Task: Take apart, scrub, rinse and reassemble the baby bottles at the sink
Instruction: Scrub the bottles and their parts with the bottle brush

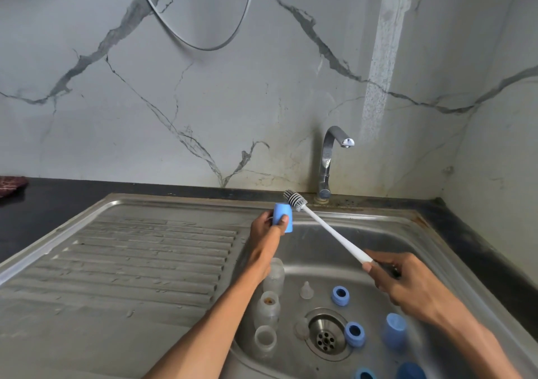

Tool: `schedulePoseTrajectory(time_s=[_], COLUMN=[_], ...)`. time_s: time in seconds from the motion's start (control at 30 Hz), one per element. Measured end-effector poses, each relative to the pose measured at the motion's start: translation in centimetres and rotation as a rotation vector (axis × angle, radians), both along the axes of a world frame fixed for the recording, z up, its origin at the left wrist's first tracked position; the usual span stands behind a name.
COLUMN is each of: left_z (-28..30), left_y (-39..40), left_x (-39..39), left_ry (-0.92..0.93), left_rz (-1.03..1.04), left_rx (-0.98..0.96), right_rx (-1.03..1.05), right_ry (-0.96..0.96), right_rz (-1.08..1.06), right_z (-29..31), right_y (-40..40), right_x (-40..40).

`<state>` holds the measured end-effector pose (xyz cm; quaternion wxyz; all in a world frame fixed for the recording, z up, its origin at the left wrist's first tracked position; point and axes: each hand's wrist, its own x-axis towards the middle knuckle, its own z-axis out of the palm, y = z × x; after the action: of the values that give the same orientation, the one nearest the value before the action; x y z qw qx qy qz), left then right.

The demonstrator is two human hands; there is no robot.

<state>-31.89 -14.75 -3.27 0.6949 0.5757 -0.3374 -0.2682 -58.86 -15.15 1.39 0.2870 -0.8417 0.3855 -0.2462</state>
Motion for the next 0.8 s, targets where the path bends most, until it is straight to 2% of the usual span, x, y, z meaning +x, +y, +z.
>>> schedulePoseTrajectory(time_s=[0.1, 0.27, 0.37, 0.47, 0.57, 0.7, 0.8], left_z=[-0.3, 0.8, 0.8, 0.5, 0.8, 0.9, 0.6], left_y=[-0.8, -0.5, -0.1, -0.1, -0.2, -0.1, 0.1], left_x=[-1.2, 0.3, 1.1, -0.8, -2.4, 0.2, 0.4], left_ry=[0.037, 0.239, 0.327, 0.298, 0.356, 0.476, 0.453], left_rz=[-0.170, -0.031, -0.031, -0.185, -0.281, -0.182, -0.167], left_rx=[0.075, -0.010, -0.036, 0.007, 0.029, -0.019, 0.008], right_rx=[-0.017, 0.023, 0.061, 0.026, 0.033, 0.082, 0.114], right_ry=[0.011, 0.051, 0.080, 0.061, 0.046, 0.083, 0.105], right_rz=[-0.018, 0.044, 0.043, -0.013, -0.060, -0.013, -0.004], right_z=[-0.2, 0.3, -0.2, -0.8, -0.9, -0.9, -1.0], right_y=[-0.2, -0.2, -0.4, -0.6, -0.8, -0.6, -0.8], right_x=[0.1, -0.3, -0.5, 0.1, 0.1, 0.0, 0.0])
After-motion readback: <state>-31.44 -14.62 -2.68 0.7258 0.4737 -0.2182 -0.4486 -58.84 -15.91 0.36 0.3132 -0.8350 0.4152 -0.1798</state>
